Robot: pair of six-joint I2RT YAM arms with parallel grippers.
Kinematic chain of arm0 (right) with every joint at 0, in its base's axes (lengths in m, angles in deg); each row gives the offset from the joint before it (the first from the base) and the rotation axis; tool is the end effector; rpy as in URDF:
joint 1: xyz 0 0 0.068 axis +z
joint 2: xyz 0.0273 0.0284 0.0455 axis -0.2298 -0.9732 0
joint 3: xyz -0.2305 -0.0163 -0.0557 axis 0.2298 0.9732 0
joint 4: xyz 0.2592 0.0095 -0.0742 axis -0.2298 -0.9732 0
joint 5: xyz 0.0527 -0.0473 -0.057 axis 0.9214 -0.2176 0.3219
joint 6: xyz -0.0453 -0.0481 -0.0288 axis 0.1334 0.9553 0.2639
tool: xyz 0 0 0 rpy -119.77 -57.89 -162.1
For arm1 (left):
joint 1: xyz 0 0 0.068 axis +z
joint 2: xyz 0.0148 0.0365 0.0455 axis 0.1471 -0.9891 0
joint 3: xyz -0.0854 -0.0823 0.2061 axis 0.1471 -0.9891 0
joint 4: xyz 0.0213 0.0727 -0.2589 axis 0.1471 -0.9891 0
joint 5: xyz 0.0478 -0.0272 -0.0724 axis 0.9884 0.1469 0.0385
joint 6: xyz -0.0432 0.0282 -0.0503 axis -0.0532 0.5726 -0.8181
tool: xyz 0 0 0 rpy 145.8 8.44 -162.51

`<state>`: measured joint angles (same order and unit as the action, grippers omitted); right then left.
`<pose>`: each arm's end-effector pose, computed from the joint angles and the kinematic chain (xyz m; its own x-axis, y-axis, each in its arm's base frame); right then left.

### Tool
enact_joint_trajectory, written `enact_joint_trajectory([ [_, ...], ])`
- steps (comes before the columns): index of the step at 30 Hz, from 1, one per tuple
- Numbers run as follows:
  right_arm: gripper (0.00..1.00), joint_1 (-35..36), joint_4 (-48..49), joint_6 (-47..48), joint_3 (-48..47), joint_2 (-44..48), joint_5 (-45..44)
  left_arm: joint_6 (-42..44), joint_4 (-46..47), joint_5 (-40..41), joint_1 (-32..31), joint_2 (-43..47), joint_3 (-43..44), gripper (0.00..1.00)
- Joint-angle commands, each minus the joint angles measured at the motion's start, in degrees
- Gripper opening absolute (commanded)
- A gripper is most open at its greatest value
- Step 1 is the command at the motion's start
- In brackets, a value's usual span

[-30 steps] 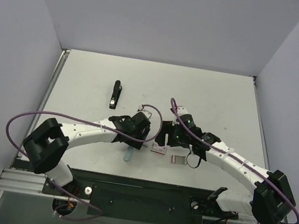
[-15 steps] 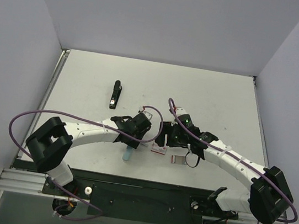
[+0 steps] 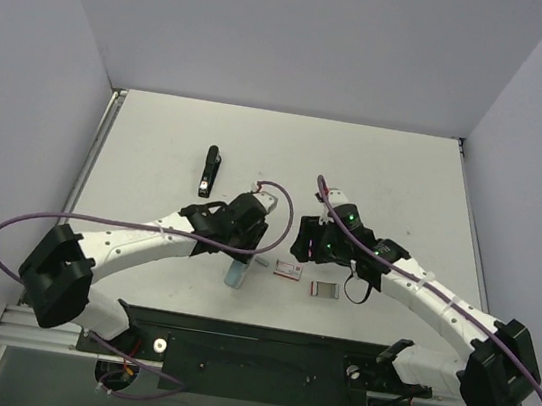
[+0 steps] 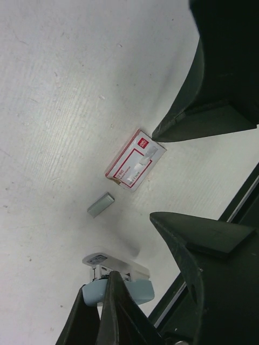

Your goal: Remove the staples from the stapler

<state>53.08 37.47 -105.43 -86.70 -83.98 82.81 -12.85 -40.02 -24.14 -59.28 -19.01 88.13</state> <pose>0.2312 0.2047 0.1963 -0.6654 -0.0209 -0.7462 -0.5045 0.7494 0.4289 0.2095 -0.2393 0.1640 -0.7758 0.3251 -0.5407 0.4220 0.9045 -0.0617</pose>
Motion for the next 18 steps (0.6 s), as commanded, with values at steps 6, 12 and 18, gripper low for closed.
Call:
enact_joint_trajectory([
  [6,0.48,0.1,-4.8,5.1,-5.2,7.2,5.0,9.1,0.6,-16.6,2.4,11.6,5.1,0.0],
  [12,0.4,5.7,-11.8,14.0,-9.4,13.1,3.8,12.5,1.6,-28.3,2.7,15.8,5.2,0.0],
  [18,0.45,11.4,-19.5,21.5,-17.1,13.6,8.8,13.9,2.5,-37.2,2.6,19.1,4.6,0.0],
])
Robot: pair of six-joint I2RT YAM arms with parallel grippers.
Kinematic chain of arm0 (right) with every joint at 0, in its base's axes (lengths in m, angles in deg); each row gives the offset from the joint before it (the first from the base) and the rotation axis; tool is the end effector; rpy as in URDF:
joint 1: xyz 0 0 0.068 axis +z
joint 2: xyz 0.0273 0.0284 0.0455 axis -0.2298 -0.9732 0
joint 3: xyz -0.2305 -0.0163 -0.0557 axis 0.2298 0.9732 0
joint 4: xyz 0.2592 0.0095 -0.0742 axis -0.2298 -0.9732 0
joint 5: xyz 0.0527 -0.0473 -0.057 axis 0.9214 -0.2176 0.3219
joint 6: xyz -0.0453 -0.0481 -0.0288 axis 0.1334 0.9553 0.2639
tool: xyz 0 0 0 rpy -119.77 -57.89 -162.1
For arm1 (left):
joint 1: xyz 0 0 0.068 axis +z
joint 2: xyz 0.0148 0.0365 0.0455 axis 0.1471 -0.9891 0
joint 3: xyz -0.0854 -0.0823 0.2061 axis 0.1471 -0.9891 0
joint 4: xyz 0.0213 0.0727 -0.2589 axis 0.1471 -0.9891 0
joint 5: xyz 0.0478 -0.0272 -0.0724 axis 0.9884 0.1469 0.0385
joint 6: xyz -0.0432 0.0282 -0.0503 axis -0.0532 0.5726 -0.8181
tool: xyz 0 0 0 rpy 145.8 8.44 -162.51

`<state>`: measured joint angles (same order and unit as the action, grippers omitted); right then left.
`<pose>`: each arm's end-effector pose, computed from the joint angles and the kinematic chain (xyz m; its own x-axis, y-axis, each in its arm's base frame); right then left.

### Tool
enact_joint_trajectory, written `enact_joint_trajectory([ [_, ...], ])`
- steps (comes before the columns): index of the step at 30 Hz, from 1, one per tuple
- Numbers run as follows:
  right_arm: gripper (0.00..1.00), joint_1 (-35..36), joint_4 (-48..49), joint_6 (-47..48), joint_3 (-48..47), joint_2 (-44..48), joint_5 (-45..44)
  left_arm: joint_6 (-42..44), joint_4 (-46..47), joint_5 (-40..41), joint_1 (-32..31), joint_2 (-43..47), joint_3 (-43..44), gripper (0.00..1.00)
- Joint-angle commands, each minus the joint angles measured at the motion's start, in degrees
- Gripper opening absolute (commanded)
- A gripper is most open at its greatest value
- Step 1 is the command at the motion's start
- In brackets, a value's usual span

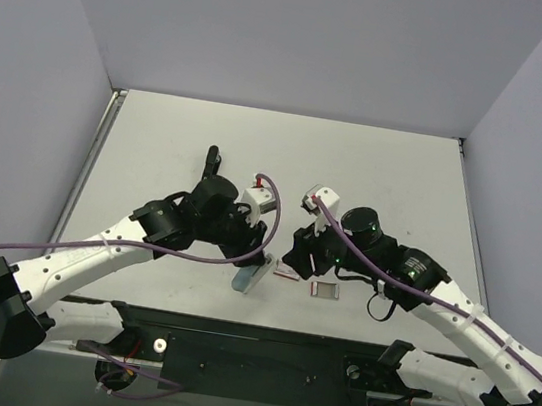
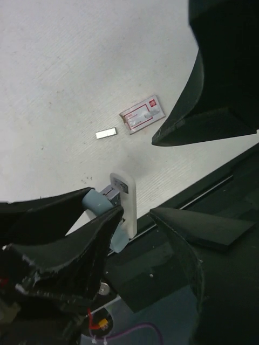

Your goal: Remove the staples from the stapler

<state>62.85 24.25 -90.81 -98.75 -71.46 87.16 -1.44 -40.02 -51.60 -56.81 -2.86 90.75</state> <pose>0.1696 0.2202 0.3092 -0.3667 -0.1725 -0.9142 -0.8309 0.5028 0.2384 0.1828 -0.2312 0.2622 -0.6012 0.3668 -0.7099 0.7501 0.5655 -0.3430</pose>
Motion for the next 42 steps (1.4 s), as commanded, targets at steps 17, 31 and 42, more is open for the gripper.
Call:
enact_joint_trajectory([
  [17,0.5,2.1,-11.2,16.7,-14.8,-4.6,21.8,4.2,9.1,-21.7,0.1,11.2,-3.9,0.0],
  [31,0.44,2.7,-11.5,18.5,-14.9,-8.0,26.9,3.6,11.2,-24.3,0.5,13.7,-5.5,0.0],
  [42,0.41,3.0,-11.4,19.2,-16.5,-10.7,32.4,3.3,12.4,-26.2,0.6,14.7,-6.0,0.0],
])
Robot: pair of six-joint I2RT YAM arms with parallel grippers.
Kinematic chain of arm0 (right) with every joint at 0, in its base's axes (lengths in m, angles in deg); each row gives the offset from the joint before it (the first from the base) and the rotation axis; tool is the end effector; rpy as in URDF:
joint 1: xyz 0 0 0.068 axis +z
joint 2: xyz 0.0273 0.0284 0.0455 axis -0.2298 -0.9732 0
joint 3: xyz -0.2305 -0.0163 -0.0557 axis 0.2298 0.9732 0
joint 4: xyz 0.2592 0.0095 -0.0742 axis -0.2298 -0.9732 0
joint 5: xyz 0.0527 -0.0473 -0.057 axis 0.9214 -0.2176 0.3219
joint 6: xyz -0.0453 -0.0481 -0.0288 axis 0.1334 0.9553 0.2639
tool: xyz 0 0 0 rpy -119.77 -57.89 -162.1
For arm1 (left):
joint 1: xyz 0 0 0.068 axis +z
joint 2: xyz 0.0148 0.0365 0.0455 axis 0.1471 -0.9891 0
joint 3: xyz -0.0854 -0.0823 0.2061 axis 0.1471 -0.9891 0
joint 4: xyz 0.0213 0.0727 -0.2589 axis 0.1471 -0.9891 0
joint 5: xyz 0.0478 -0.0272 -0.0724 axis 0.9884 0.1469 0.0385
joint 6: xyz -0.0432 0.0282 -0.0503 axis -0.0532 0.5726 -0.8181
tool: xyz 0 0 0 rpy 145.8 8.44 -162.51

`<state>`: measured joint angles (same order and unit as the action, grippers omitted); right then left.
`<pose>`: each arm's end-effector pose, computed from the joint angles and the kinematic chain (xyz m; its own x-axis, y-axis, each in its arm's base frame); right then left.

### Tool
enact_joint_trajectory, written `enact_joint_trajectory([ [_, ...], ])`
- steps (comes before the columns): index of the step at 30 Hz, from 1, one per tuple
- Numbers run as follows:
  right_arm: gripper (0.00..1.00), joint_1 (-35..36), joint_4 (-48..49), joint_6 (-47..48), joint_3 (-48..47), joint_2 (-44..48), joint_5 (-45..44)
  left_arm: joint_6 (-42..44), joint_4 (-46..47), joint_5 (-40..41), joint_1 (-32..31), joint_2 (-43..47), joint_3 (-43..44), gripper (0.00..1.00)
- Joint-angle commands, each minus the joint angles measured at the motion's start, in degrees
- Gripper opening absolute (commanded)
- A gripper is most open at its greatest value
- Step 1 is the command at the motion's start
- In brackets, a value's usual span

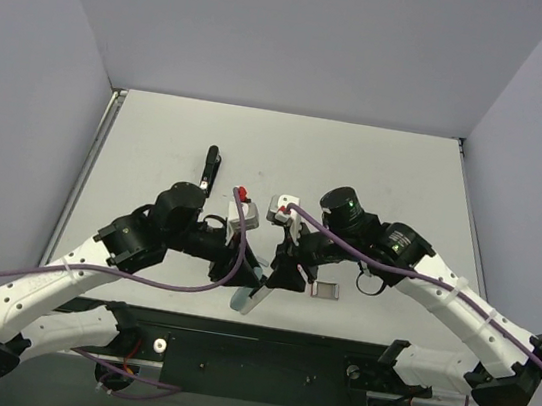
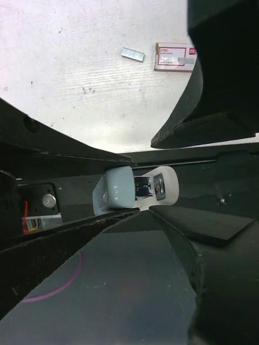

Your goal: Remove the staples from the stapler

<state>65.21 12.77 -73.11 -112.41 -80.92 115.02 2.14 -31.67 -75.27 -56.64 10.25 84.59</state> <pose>0.1468 0.2510 0.3360 -0.1474 -0.3538 -0.9236 -0.9835 -0.0467 0.1748 0.1395 -0.2137 0.3028 -0.4214 0.2959 -0.8572 0.9067 0.1182 -0.4050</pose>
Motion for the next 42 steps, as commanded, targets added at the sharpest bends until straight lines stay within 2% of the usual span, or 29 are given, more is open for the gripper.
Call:
enact_joint_trajectory([
  [1,0.41,0.7,0.1,1.5,-3.0,-1.4,4.8,-0.3,4.1,-2.4,0.5,1.5,0.2,0.0],
  [16,0.34,1.6,0.6,2.0,-2.6,-2.9,6.8,-0.7,5.1,-3.5,0.9,2.8,-0.5,0.0],
  [32,0.33,1.9,3.0,1.9,-3.0,-4.2,7.7,-1.0,5.7,-4.0,1.0,3.1,-0.7,0.0],
  [40,0.02,2.0,3.2,1.7,-1.6,-3.2,7.5,-1.0,6.0,-4.0,1.1,3.7,-1.0,0.0],
  [42,0.0,2.0,3.9,1.2,-0.4,-2.3,7.7,-1.2,6.3,-4.2,1.2,3.9,-1.0,0.0],
])
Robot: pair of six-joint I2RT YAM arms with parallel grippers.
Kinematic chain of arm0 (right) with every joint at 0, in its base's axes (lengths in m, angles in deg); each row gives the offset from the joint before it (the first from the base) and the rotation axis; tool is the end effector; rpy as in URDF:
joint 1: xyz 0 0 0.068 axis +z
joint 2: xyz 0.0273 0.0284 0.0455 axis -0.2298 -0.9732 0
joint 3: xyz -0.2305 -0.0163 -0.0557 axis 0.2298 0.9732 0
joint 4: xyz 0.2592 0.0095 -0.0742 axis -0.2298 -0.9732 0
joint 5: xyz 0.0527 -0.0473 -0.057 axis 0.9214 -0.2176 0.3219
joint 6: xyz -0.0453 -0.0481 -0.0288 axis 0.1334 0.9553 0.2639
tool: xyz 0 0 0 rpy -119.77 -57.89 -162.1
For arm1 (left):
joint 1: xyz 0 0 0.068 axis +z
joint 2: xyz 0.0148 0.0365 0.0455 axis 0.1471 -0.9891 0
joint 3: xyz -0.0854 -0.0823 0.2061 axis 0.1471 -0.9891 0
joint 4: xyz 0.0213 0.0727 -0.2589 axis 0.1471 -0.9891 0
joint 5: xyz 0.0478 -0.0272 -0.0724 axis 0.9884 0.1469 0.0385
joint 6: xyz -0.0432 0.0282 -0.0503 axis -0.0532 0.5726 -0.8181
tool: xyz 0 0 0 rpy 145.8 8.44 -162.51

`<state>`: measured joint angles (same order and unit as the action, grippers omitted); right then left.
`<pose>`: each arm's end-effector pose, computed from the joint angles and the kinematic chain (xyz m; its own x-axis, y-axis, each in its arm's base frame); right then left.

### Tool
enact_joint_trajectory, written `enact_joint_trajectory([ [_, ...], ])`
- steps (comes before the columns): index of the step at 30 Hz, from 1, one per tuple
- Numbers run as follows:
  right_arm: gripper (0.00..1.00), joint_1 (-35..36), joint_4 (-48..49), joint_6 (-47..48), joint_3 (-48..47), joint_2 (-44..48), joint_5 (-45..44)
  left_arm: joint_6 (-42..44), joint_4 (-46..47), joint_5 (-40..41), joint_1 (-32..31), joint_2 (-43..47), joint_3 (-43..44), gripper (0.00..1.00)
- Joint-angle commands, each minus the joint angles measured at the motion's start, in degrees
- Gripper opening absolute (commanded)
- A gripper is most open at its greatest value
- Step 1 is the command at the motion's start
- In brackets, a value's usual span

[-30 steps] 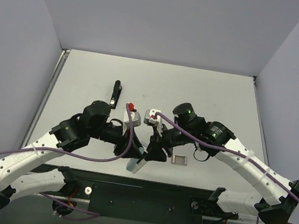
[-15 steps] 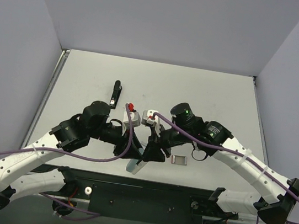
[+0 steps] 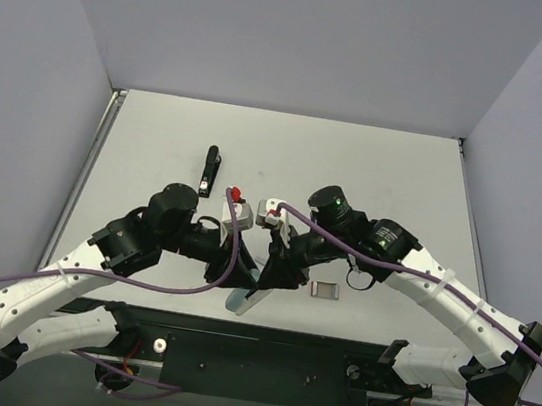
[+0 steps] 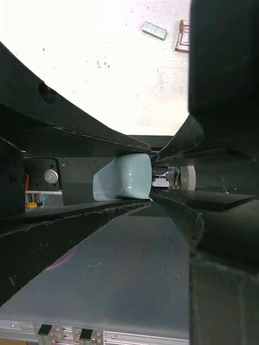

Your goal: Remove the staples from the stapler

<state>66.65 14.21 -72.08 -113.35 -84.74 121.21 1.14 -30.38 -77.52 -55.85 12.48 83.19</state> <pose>0.1438 0.2669 0.3283 -0.1377 -0.3594 -0.9230 -0.9621 -0.1729 0.2108 0.1360 -0.2073 0.3059 -0.4196 0.2707 -0.8664 0.9070 0.0875 -0.4119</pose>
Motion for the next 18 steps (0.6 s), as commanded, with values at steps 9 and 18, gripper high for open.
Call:
enact_joint_trajectory([
  [9,0.0,1.1,9.7,-5.1,10.8,6.9,1.2,-1.0,7.1,-2.2,1.5,2.8,-0.4,0.0],
  [18,0.0,1.3,21.0,-15.1,25.3,13.6,-1.4,-1.3,7.5,-1.6,1.7,3.0,-0.6,0.0],
])
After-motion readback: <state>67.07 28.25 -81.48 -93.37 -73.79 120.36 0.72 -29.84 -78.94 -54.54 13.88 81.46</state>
